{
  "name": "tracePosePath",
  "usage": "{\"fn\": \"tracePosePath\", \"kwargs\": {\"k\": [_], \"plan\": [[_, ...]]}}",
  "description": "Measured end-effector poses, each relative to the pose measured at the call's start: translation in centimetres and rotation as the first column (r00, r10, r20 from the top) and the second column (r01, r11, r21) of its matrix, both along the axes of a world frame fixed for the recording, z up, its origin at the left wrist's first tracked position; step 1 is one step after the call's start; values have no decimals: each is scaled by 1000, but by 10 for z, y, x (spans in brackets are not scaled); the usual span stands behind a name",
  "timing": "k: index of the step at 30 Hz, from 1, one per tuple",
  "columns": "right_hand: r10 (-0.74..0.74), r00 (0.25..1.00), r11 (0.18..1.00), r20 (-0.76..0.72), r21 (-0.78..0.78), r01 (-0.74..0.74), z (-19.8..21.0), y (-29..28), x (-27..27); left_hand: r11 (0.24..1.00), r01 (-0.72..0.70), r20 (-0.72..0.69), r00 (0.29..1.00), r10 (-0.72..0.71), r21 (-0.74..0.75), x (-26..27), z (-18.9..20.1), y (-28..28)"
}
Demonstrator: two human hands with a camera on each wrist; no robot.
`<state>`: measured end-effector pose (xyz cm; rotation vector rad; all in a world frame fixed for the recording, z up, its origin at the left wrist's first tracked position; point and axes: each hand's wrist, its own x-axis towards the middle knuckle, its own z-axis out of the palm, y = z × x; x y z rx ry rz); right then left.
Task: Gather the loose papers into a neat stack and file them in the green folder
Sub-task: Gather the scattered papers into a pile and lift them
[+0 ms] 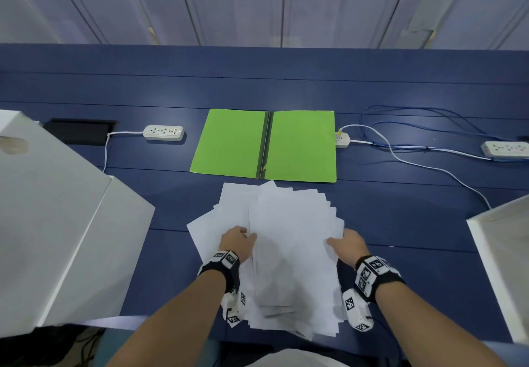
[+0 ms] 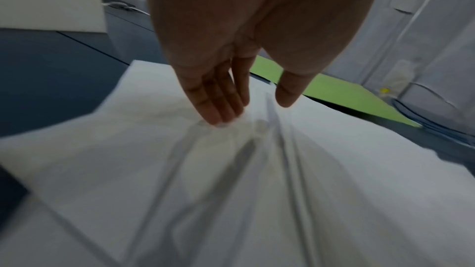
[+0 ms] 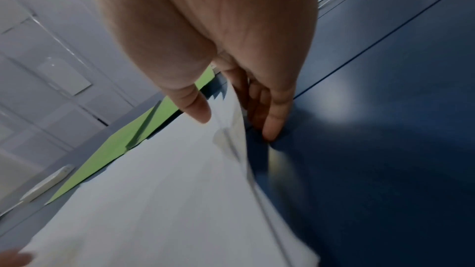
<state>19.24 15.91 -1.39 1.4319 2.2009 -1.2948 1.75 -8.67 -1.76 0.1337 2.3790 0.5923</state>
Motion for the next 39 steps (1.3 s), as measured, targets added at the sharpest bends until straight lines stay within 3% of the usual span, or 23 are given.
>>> {"fn": "tracePosePath", "kwargs": {"k": [4,6,14,18,21,24,27,30,36,39], "plan": [[-139,990,981,24,141,135,-3,21,21,963,-225,-89,973,214,-149,-32,-2,-48],[-150,988,981,37,131,144,-4,24,26,938,-287,-112,956,270,-194,-39,-3,-65],[6,1000,999,-29,50,-4,5,-12,-8,992,-100,-83,992,94,-75,-23,0,-32],[114,993,993,-23,42,-113,2,-24,-20,1000,-13,20,1000,14,-24,-9,5,-5],[79,997,996,-23,30,-78,5,-23,-19,994,-106,-14,994,106,-30,-15,9,-11],[-14,1000,996,21,91,12,7,-11,-11,939,-298,-112,953,282,-169,-29,7,-35],[-53,995,992,80,114,43,5,-4,-6,887,-393,-36,917,396,-243,-35,2,-52],[-27,999,997,31,75,25,8,-12,-12,916,-373,40,923,382,-150,-35,-3,-44],[100,994,995,-43,12,-100,5,-35,-31,985,-170,102,980,171,-17,-15,5,6],[105,994,993,-35,50,-103,4,-33,-29,951,-304,120,948,296,52,-21,4,-1]]}}
